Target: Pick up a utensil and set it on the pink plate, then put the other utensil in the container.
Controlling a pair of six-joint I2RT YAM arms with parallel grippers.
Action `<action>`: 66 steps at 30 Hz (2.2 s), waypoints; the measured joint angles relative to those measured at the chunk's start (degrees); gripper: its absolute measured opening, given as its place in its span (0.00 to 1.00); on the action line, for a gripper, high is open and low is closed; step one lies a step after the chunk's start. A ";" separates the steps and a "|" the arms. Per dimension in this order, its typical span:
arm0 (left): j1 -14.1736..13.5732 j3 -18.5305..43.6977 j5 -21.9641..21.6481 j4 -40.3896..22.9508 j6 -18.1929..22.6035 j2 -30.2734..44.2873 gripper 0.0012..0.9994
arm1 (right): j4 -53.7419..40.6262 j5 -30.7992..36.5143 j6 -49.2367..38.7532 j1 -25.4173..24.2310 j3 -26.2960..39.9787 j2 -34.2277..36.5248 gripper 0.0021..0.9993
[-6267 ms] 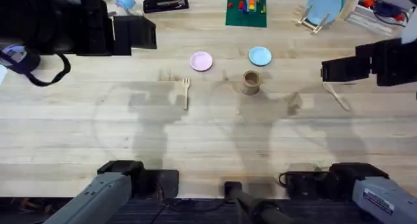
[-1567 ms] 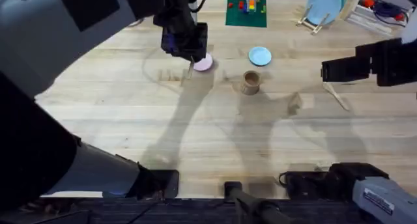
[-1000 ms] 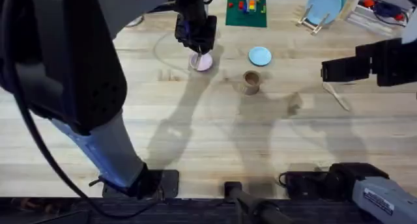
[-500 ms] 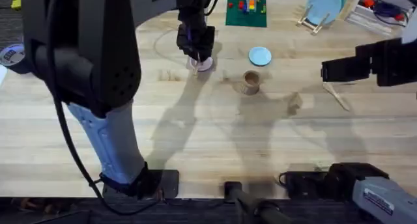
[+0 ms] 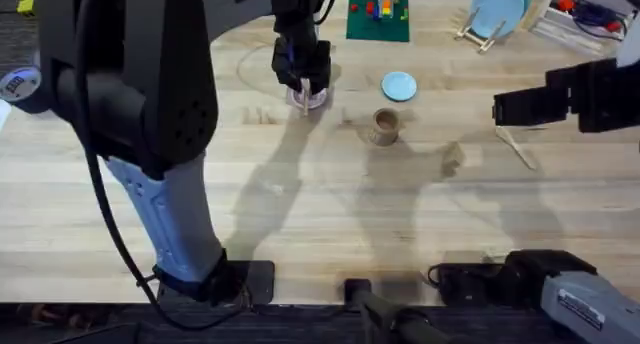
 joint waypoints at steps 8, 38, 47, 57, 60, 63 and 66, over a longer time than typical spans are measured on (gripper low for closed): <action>0.00 0.00 0.49 -1.58 0.16 0.00 0.38 | 0.00 0.00 0.00 0.00 0.00 0.02 1.00; -0.76 0.02 1.29 -22.26 1.78 -29.92 0.98 | -0.01 0.00 0.00 0.00 -0.01 0.00 0.99; -0.76 -0.82 1.27 -24.32 2.95 -39.46 0.99 | -0.02 0.00 0.00 0.00 0.00 0.00 0.99; -0.76 -15.48 1.29 -18.99 3.64 -52.68 0.99 | -0.02 0.00 0.00 0.00 0.00 0.00 1.00; -0.76 -19.66 1.44 -15.78 3.62 -57.47 0.99 | -0.02 0.00 0.00 0.00 -0.02 0.00 1.00; -0.76 -22.84 2.01 -12.17 3.63 -62.21 0.99 | 0.00 0.00 0.00 0.00 -0.02 0.00 1.00; -0.76 -24.66 2.43 -9.57 3.64 -66.15 0.99 | 0.00 0.00 0.00 0.00 0.00 0.00 1.00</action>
